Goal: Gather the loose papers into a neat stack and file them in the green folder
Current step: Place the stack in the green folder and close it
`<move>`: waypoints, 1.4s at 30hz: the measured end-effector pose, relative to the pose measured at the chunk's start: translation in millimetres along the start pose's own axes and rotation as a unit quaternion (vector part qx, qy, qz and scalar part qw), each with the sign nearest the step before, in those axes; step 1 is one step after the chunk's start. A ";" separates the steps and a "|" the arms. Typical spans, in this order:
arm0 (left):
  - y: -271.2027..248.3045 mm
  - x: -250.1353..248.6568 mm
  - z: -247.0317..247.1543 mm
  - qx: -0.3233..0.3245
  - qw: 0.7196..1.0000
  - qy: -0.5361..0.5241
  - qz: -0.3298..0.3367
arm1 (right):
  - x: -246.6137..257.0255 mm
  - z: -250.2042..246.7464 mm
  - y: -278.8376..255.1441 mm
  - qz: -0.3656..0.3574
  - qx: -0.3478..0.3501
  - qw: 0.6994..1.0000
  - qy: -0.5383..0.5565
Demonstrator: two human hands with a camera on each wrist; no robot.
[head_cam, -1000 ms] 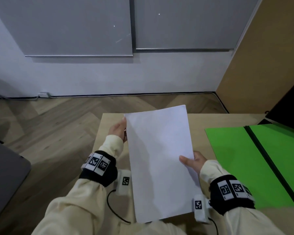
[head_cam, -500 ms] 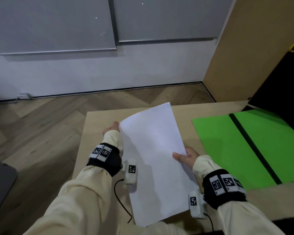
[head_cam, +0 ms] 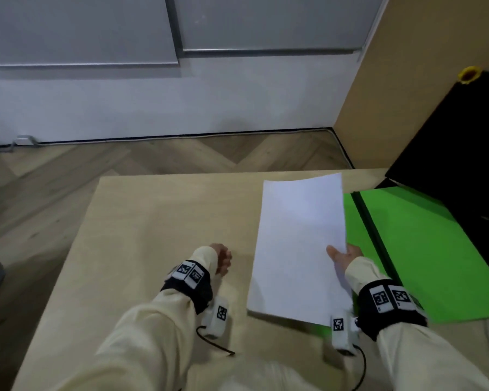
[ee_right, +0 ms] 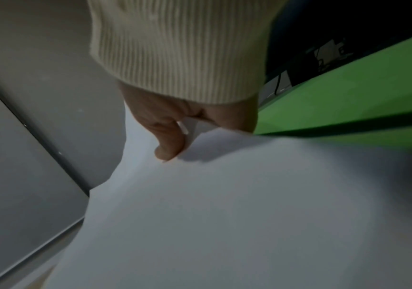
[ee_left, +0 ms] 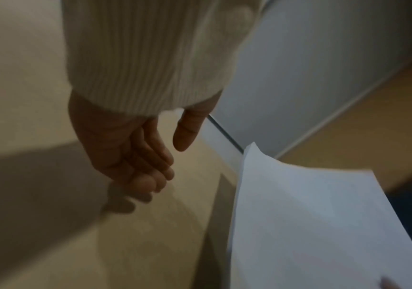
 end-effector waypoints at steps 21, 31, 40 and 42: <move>-18.2 55.4 235.7 -0.307 0.879 0.355 0.080 | -101.2 -203.4 139.9 0.074 0.065 0.965 -0.242; 3.6 47.5 216.1 -0.255 0.951 0.157 0.080 | -111.8 -208.0 141.6 0.076 0.051 0.976 -0.198; -66.7 -21.2 122.9 -0.262 0.935 0.119 0.207 | -82.4 -174.7 137.6 0.039 0.047 0.992 -0.114; -89.9 -41.4 92.1 -0.279 0.922 0.129 0.235 | -70.4 -153.4 128.4 0.021 0.068 0.991 -0.116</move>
Point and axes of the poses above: each hand's wrist, its own y-axis towards the middle knuckle, its own z-axis out of the palm, x = y × z, the point moved 6 cm from there along y, towards the middle knuckle, and after that the axes turned 6 degrees about -y, right-handed, at the moved point
